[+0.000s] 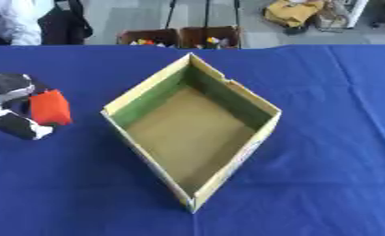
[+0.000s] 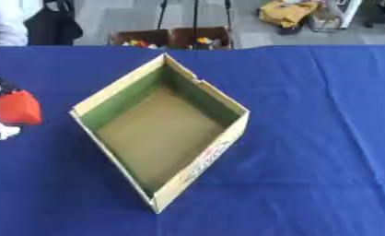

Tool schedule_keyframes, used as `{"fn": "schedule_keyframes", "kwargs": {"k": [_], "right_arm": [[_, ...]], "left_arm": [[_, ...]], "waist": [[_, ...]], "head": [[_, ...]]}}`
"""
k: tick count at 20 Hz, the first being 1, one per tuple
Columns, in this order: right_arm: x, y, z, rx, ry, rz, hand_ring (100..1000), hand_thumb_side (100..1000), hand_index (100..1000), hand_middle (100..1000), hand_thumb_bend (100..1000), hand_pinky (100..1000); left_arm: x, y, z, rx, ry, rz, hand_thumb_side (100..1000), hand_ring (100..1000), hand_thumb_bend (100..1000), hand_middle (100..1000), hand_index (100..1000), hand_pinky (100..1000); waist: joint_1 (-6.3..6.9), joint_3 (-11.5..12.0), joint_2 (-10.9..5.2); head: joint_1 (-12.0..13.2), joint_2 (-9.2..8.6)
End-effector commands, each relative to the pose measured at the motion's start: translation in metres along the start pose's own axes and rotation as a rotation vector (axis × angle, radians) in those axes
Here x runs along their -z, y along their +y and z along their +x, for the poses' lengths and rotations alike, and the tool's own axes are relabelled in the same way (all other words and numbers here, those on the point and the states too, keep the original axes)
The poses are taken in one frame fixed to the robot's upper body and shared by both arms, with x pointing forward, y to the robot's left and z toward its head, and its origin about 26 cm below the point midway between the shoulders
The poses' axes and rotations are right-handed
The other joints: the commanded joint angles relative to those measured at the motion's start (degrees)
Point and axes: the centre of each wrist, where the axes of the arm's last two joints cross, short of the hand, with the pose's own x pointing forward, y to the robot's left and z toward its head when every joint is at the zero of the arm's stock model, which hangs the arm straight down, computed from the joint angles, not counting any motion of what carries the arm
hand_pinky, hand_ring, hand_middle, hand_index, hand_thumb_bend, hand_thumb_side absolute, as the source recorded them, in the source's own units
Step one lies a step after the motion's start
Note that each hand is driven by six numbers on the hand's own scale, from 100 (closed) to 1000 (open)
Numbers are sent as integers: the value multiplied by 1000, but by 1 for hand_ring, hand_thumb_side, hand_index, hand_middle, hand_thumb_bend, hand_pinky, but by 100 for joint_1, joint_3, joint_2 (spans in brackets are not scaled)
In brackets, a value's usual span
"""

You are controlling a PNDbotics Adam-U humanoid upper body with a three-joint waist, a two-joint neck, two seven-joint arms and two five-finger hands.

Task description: Pick up objects on the table and place them in the box.

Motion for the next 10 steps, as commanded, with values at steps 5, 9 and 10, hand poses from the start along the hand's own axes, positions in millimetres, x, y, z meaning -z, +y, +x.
{"fn": "schedule_keyframes", "kwargs": {"k": [5, 9, 10], "right_arm": [[7, -2, 4, 6, -28, 5, 715, 703, 779, 756, 100, 773], [6, -1, 4, 11, -23, 9, 716, 702, 779, 756, 100, 774], [6, -1, 4, 13, -23, 10, 716, 711, 780, 756, 100, 774]], "left_arm": [[-15, 63, 44, 11, -128, 209, 403, 455, 100, 435, 571, 228], [-7, 83, 76, 6, -226, 251, 400, 449, 100, 430, 565, 223], [-4, 87, 83, 8, -251, 257, 399, 449, 100, 429, 564, 222]], "waist": [[58, -9, -236], [76, -54, -286], [81, -74, -299]], "head": [[-74, 84], [-22, 82], [-6, 79]]}}
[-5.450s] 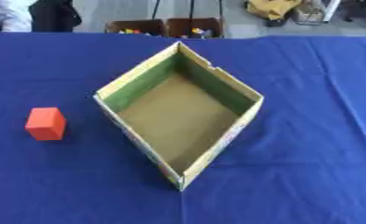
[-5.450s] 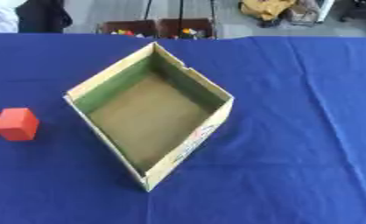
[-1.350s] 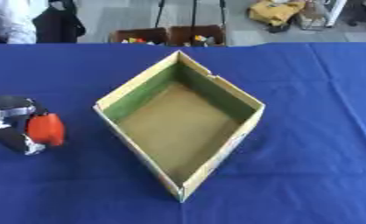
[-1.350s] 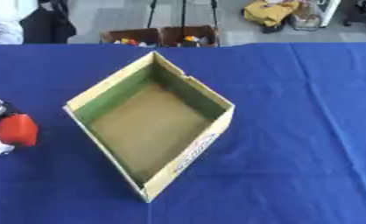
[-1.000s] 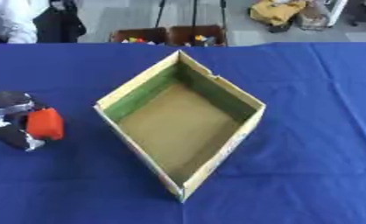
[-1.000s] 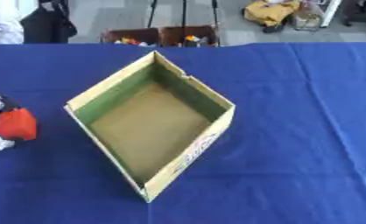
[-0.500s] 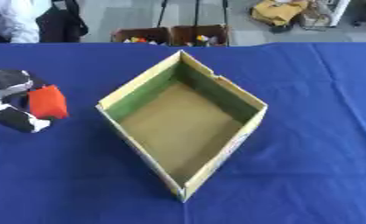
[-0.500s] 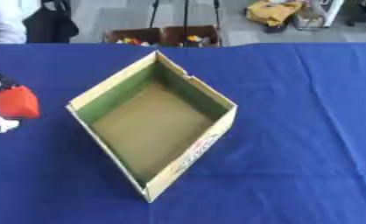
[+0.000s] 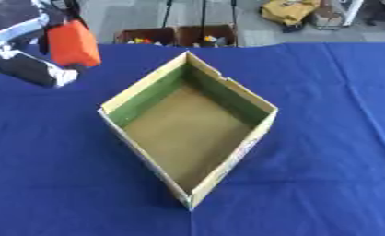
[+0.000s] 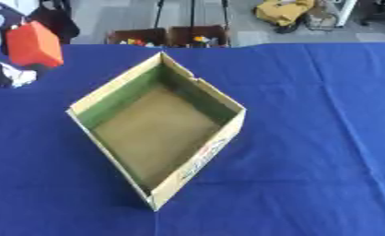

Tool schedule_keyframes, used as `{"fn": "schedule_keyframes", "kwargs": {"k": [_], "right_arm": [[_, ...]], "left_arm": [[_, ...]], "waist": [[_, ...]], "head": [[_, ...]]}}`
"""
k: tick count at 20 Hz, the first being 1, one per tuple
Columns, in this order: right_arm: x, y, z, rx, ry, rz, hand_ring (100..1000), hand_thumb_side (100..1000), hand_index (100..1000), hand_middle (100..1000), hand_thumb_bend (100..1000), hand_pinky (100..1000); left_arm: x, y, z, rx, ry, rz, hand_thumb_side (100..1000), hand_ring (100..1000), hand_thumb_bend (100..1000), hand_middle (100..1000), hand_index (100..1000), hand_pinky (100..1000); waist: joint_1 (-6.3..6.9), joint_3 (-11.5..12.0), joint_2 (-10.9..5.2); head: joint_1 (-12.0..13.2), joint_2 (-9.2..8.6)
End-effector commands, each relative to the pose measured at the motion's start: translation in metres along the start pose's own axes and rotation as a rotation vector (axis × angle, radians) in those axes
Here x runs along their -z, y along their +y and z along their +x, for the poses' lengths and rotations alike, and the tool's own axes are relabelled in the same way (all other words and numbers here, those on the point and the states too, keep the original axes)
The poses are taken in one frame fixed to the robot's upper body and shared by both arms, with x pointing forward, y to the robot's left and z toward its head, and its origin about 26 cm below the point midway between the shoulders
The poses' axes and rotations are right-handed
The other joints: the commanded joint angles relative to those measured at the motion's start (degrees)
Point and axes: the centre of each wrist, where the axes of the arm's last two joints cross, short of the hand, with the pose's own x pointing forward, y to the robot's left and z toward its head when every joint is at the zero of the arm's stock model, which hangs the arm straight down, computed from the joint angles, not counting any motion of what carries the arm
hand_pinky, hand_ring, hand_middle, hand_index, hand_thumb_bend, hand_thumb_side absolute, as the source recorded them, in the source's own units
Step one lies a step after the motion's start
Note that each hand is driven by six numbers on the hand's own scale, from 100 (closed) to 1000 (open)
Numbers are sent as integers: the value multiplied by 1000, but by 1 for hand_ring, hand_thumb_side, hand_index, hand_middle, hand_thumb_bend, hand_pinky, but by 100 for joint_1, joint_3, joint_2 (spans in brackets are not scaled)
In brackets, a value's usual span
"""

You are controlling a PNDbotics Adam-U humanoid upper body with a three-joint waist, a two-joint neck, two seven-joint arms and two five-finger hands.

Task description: Pick up objects on the table and place them in the box.

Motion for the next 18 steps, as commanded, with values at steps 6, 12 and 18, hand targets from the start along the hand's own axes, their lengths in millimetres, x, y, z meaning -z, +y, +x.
{"fn": "schedule_keyframes", "kwargs": {"k": [6, 12, 18], "right_arm": [[7, 0, 5, 22, -27, 9, 717, 700, 780, 756, 100, 774], [8, 2, 5, 32, -27, 7, 716, 699, 780, 756, 100, 775], [9, 4, 6, 44, -30, 5, 716, 697, 780, 756, 100, 774]], "left_arm": [[33, 19, 44, 20, -141, 24, 397, 450, 100, 430, 564, 223], [63, -1, 65, 28, -180, -44, 402, 456, 100, 436, 571, 227], [93, -35, 81, 81, -188, -151, 401, 467, 100, 451, 578, 234]], "waist": [[124, -124, -301], [150, -220, -298], [169, -301, -275]], "head": [[152, 17], [192, -3], [239, -34]]}}
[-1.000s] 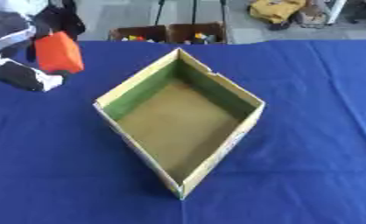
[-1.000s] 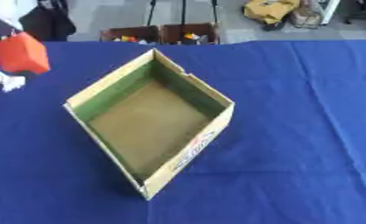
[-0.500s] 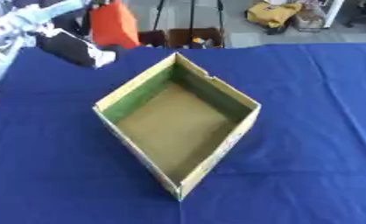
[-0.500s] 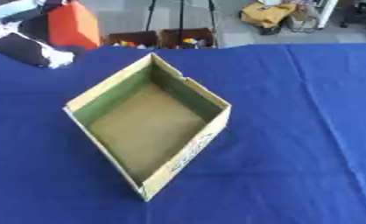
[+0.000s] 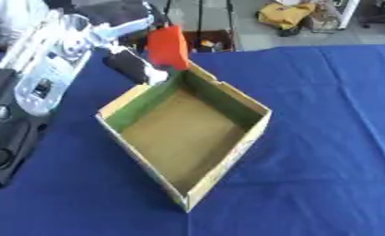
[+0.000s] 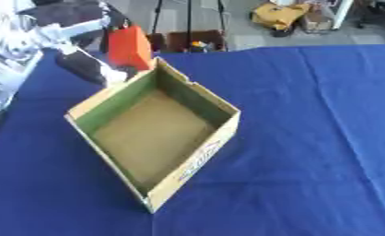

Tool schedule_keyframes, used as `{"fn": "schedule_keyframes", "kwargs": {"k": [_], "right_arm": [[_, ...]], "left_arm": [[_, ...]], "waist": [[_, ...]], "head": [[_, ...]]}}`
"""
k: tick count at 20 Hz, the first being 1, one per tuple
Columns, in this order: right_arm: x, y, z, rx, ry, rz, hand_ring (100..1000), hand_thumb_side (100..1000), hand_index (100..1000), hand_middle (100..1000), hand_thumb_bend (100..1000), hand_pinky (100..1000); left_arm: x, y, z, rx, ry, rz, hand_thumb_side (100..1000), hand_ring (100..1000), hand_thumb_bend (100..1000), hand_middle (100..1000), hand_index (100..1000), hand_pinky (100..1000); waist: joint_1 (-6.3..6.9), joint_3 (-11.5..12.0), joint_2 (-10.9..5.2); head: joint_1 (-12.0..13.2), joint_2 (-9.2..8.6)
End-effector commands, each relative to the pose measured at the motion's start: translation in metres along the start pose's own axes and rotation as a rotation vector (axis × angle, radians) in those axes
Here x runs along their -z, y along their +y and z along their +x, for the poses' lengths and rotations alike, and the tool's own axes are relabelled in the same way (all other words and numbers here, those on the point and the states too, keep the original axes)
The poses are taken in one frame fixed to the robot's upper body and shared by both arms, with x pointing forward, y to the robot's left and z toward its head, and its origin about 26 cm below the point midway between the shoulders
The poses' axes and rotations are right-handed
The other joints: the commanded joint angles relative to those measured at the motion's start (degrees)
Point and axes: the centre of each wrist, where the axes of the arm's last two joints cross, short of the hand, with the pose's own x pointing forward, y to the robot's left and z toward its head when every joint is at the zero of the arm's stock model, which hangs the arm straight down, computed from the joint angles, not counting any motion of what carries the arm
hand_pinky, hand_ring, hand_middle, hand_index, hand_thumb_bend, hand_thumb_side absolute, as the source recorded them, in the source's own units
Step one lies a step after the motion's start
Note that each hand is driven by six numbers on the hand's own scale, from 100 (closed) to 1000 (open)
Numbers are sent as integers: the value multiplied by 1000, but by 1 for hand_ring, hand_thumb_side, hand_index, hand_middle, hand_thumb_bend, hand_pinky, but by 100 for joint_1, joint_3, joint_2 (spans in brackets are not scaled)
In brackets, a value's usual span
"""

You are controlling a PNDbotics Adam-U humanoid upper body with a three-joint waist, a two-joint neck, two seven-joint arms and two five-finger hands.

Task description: Pick up objects on the table and place them in the box.

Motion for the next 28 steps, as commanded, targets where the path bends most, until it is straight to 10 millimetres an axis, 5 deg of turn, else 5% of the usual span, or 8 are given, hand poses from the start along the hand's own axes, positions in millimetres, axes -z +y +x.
{"fn": "schedule_keyframes", "kwargs": {"k": [1, 9, 18, 21, 24, 28], "right_arm": [[9, 0, 5, 18, -32, -4, 716, 697, 780, 757, 100, 774], [11, 2, 5, 27, -33, -17, 716, 697, 780, 757, 100, 774], [10, 2, 5, 26, -28, -25, 715, 692, 779, 758, 100, 776], [10, 2, 5, 26, -27, -27, 715, 693, 779, 758, 100, 776], [10, 1, 5, 25, -26, -27, 715, 692, 778, 758, 100, 776], [9, 1, 5, 24, -22, -26, 715, 692, 778, 758, 100, 776]], "left_arm": [[14, -6, 5, 42, 2, -30, 402, 468, 100, 452, 579, 235], [46, -59, 6, 115, 73, -144, 408, 487, 100, 473, 594, 257], [57, -90, 1, 92, 60, -214, 408, 523, 100, 515, 645, 315], [59, -95, 2, 87, 35, -242, 394, 576, 100, 588, 748, 389], [58, -95, 3, 109, 8, -283, 456, 738, 100, 802, 901, 533], [55, -91, 3, 148, 32, -307, 629, 875, 441, 983, 1000, 716]], "waist": [[71, -22, -191], [51, -112, -109], [60, -140, -49], [60, -155, -41], [62, -152, -43], [62, -137, -51]], "head": [[44, -40], [75, -138], [84, -163], [87, -165], [87, -157], [88, -155]]}}
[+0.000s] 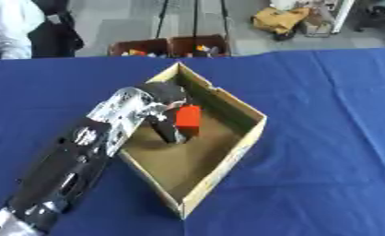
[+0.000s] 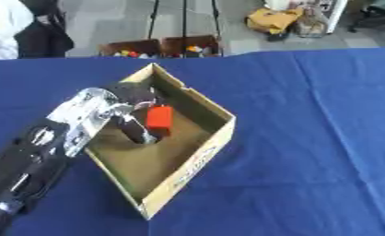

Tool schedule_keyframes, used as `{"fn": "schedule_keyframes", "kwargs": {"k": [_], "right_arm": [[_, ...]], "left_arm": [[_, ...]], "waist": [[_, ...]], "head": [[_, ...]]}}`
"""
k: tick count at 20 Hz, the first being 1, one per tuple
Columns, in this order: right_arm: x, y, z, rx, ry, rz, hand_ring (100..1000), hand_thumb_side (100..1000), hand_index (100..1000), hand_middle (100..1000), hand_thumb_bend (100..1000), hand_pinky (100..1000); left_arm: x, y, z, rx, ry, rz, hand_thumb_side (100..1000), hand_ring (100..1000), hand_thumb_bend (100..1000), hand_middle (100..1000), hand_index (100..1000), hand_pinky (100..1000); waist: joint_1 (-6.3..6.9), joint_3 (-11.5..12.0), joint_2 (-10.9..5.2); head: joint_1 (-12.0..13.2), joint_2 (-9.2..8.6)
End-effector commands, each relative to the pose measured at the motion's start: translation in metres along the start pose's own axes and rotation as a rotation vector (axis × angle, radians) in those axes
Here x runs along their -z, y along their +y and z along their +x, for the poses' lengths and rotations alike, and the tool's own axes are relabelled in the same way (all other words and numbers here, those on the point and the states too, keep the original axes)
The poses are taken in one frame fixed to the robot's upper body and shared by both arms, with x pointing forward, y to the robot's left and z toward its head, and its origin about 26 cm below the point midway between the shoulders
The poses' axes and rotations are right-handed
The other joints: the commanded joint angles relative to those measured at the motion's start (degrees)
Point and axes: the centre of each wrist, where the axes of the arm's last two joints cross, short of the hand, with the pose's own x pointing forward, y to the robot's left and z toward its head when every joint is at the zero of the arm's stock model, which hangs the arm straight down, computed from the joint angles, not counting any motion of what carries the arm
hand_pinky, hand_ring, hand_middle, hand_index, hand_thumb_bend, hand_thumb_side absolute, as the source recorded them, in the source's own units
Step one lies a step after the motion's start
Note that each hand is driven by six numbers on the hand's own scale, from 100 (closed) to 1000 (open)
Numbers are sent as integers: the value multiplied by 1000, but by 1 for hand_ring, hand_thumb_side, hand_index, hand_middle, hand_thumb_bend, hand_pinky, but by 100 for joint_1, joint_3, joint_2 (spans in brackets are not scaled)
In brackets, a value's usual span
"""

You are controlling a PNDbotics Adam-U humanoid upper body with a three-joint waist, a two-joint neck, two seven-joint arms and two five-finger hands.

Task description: Pick up objects on the table and place them in the box.

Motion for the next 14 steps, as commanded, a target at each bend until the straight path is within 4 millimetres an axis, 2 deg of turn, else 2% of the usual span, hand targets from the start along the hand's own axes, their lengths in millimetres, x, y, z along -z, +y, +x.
{"fn": "schedule_keyframes", "kwargs": {"k": [1, 2, 3, 5, 6, 7, 8, 11, 14], "right_arm": [[8, -2, 4, 7, -25, -9, 715, 693, 778, 758, 100, 776], [8, -2, 4, 7, -24, -9, 715, 692, 778, 758, 100, 776], [8, -3, 4, 5, -23, -9, 715, 692, 778, 758, 100, 776], [7, -3, 4, 2, -21, -9, 715, 691, 778, 759, 100, 776], [7, -4, 4, 1, -20, -9, 715, 688, 778, 759, 100, 776], [7, -4, 4, -1, -20, -8, 715, 692, 778, 758, 100, 776], [7, -4, 4, -2, -21, -8, 715, 692, 778, 758, 100, 776], [7, -5, 3, -5, -22, -8, 715, 694, 778, 758, 100, 776], [7, -5, 3, -7, -20, -8, 715, 693, 778, 758, 100, 776]], "left_arm": [[-2, 2, 0, 37, 21, -30, 664, 880, 503, 990, 1000, 725], [-3, 3, 0, 43, 15, -33, 731, 884, 583, 992, 1000, 737], [-5, 4, 0, 44, 3, -27, 773, 885, 612, 990, 1000, 739], [-13, 10, -2, 46, -9, 10, 836, 878, 628, 976, 1000, 734], [-17, 13, -3, 41, -11, 37, 908, 874, 567, 969, 1000, 728], [-23, 18, -4, 33, -8, 75, 883, 863, 628, 956, 1000, 713], [-28, 22, -4, 23, -4, 114, 888, 862, 628, 955, 1000, 712], [-47, 37, -7, -36, 3, 245, 992, 836, 671, 928, 1000, 676], [-73, 58, -10, -101, 14, 417, 1000, 812, 655, 903, 995, 640]], "waist": [[58, 6, -60], [55, 12, -63], [52, 25, -66], [50, 53, -70], [50, 65, -71], [52, 79, -74], [52, 90, -74], [41, 117, -71], [34, 131, -69]], "head": [[5, -51], [0, -49], [-9, -42], [-22, -27], [-30, -23], [-52, -20], [-73, -22], [-150, -2], [-197, 20]]}}
